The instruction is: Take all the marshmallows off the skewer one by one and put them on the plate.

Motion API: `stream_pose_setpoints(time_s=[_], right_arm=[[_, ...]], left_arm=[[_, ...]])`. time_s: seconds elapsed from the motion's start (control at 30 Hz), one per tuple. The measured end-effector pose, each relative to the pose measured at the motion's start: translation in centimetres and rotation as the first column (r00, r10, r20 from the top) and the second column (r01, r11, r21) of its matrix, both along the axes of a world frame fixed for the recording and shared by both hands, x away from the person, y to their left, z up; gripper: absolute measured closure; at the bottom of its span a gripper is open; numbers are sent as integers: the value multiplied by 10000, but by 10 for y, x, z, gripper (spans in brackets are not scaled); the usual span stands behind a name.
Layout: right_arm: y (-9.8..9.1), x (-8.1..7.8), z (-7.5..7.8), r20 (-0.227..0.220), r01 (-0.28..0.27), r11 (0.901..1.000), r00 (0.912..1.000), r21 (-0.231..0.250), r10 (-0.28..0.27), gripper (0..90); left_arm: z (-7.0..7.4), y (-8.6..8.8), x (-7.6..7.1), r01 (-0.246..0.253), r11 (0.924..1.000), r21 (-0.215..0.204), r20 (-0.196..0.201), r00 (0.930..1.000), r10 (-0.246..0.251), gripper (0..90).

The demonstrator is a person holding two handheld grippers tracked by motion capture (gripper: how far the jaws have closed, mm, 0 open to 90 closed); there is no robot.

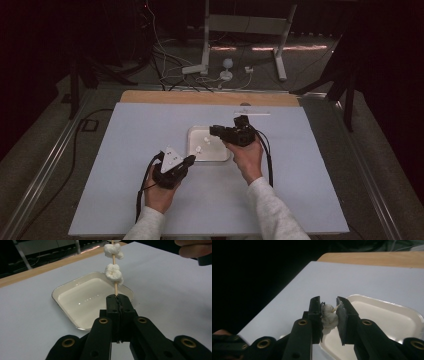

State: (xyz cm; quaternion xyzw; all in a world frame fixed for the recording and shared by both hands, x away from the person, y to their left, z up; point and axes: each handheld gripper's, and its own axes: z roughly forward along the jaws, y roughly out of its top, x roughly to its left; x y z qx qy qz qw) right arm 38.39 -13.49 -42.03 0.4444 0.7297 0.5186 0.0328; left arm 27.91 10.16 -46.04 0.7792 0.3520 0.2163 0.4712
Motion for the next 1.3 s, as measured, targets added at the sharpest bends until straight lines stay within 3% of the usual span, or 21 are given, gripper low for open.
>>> stream_pose_setpoints(time_s=[0.17, 0.43, 0.63, 0.9, 0.97, 1.23, 1.27, 1.3], right_arm=[[3, -3, 2, 498, 357, 9987, 9982, -366, -339, 776], [4, -4, 3, 753, 622, 9962, 9955, -617, -575, 814], [7, -6, 3, 1170, 1094, 9870, 9885, -1176, -956, 849], [9, -5, 1, 1299, 1320, 9801, 9851, -1482, -1130, 864], [11, -8, 0, 1699, 1537, 9731, 9776, -1717, -1245, 870], [12, -5, -1, 1697, 1872, 9635, 9732, -1914, -1553, 878], [10, -6, -1, 2267, 2671, 9351, 9500, -2331, -2148, 879], [10, -6, -1, 2267, 2671, 9351, 9500, -2331, -2148, 879]], left_arm=[[1, -1, -1, 7, 9999, 119, 65, 10000, -8, 900], [1, -3, -1, -6, 9996, 291, -11, 10000, 6, 900], [1, -4, -1, -26, 9985, 541, -14, 10000, 27, 900], [1, -4, -1, -41, 9974, 715, -119, 9999, 49, 900], [2, -4, -1, -59, 9979, 650, -146, 9999, 69, 900], [2, -2, -1, -65, 9962, 871, -210, 9997, 84, 900], [2, -2, -2, -107, 9944, 1048, -286, 9995, 137, 900], [0, 1, -3, -174, 9923, 1228, -249, 9995, 206, 900]])
